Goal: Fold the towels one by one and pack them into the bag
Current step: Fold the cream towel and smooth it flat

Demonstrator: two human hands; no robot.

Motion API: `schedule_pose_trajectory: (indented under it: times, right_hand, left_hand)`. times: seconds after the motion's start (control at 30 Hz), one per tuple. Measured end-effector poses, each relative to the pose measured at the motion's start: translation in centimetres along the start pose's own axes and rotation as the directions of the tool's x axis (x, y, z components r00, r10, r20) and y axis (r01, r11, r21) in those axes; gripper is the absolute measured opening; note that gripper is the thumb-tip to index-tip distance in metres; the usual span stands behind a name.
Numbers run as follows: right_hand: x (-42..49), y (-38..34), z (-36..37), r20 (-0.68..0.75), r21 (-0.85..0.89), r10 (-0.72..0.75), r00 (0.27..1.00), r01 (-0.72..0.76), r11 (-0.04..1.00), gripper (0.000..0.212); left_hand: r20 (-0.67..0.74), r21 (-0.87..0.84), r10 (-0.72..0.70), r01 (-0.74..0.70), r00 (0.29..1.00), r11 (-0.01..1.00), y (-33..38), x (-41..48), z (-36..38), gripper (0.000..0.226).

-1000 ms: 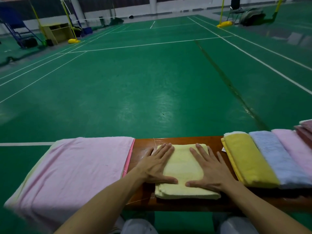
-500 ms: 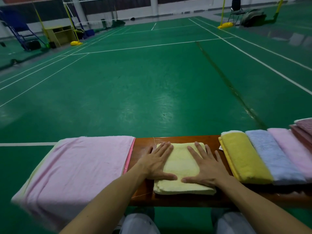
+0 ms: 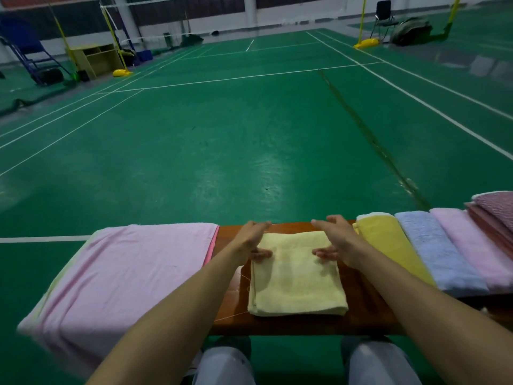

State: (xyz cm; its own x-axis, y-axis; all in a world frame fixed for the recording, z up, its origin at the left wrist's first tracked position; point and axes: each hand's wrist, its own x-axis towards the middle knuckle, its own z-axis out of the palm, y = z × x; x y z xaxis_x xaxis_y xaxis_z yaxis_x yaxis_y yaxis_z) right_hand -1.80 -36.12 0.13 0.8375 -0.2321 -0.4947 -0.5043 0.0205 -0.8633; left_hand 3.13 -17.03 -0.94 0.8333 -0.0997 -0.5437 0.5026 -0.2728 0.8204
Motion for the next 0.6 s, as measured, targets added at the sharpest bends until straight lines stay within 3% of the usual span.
schedule_pose_trajectory:
  times: [0.2, 0.37, 0.6]
  right_hand:
    - [1.3, 1.2, 0.4, -0.027, 0.112, 0.049, 0.998, -0.045, 0.993, 0.054]
    - [2.0, 0.6, 0.1, -0.027, 0.167, 0.063, 0.998, -0.057, 0.984, 0.046]
    - [1.5, 0.4, 0.3, -0.156, 0.294, -0.077, 0.985, 0.12, 0.948, 0.03]
  left_hand:
    - [-0.042, -0.012, -0.002, 0.002, 0.999, 1.0, -0.3, 1.1, 0.3, 0.036]
    - [-0.065, -0.061, 0.075, -0.079, 0.995, 0.995, 0.1, 1.8, 0.7, 0.027]
    - [-0.304, -0.121, 0.228, -0.275, 0.925, 0.954, -0.1, 1.0, 0.9, 0.026]
